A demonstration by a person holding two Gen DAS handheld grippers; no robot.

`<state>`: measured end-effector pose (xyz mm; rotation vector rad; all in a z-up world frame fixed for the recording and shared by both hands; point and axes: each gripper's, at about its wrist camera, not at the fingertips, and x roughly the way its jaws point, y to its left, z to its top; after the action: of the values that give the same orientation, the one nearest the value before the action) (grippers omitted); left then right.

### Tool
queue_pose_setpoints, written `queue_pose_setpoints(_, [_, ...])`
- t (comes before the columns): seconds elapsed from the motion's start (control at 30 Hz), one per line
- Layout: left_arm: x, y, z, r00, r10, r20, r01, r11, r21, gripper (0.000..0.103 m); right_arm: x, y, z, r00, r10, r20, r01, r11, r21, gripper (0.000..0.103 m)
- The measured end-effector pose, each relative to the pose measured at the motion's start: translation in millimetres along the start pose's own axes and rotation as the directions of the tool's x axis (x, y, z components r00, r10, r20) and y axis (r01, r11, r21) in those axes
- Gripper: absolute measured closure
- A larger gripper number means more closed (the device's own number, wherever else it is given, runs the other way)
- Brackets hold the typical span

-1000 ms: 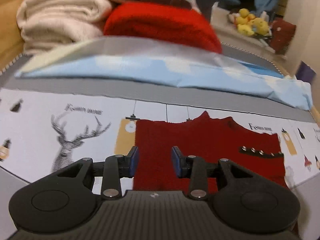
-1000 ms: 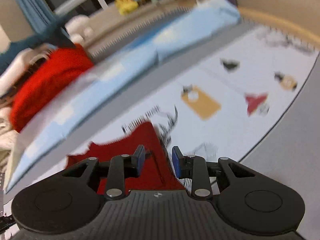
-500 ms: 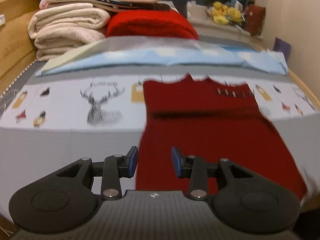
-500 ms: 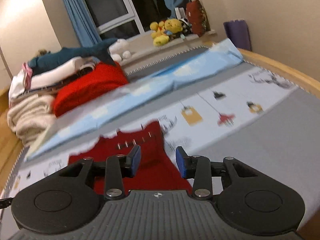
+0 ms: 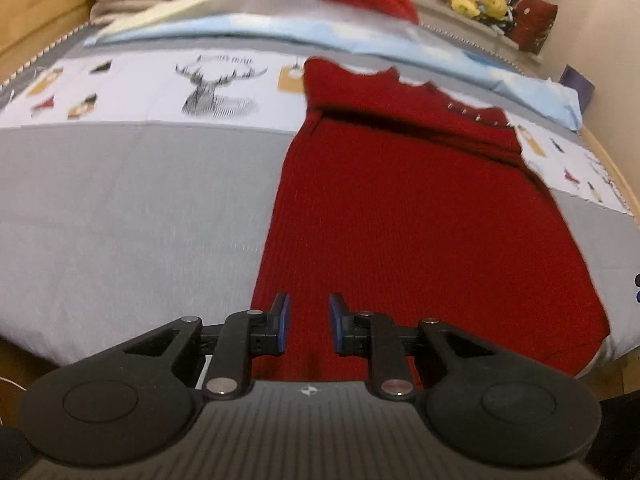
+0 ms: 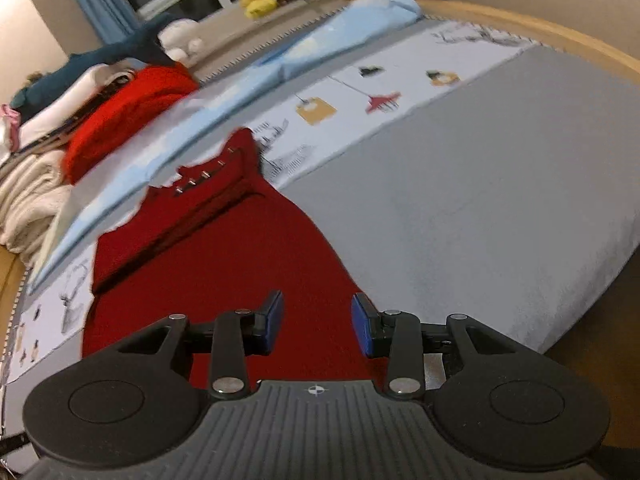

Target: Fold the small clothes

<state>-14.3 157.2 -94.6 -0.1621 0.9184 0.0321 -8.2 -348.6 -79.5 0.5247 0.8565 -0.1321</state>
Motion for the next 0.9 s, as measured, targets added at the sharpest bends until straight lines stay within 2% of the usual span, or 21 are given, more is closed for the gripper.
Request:
queue_pose_setpoints(0.03, [7.4,5.5,-5.1,1.0,-0.005,-0.005,0.005,1.0,-0.01,0.08,4.0,-2.6,-1.6,1.0,-0.01,-0.017,0.01,1.0,0.005,0.063])
queue_pose_setpoints(0.1, [22.2,12.4,-4.9,0.997,0.039,-0.066,-0.042,0.997,-0.058,0.082,13.2,-9.1,-5.7,0.998,-0.029,-0.049,0.029,0.999,0.014,0.063])
queue_pose_setpoints(0.17, [24.4,20.8,-2.3,0.999,-0.001,-0.053,-0.005,0.993,-0.117,0.081,24.1,-16.9,-9.2,0.995,-0.056,-0.077,0.057,0.998,0.017,0.063])
queue_pose_setpoints(0.33, [38.3,36.4,0.0,0.994,-0.006,-0.105,-0.014,0.981,-0.195,0.079,45.9,-20.4,-14.4,0.986,-0.103,-0.131,0.104,0.995,0.002,0.063])
queue_pose_setpoints(0.57, [55.0,41.2,-5.7,0.981,0.035,-0.191,-0.071,0.98,-0.185,0.076,71.7,-20.3,-20.8,0.964,-0.177,-0.199,0.174,0.984,-0.033,0.063])
queue_pose_setpoints(0.67, [60.4,41.6,-7.8,0.979,0.037,-0.202,-0.074,0.981,-0.179,0.073,78.1,-23.8,-25.5,0.955,-0.197,-0.223,0.194,0.98,-0.033,0.063])
queue_pose_setpoints(0.9, [64.1,35.6,-11.5,0.981,0.05,-0.187,-0.076,0.988,-0.133,0.073,82.5,-12.9,-31.5,0.954,-0.208,-0.215,0.189,0.976,-0.108,0.061])
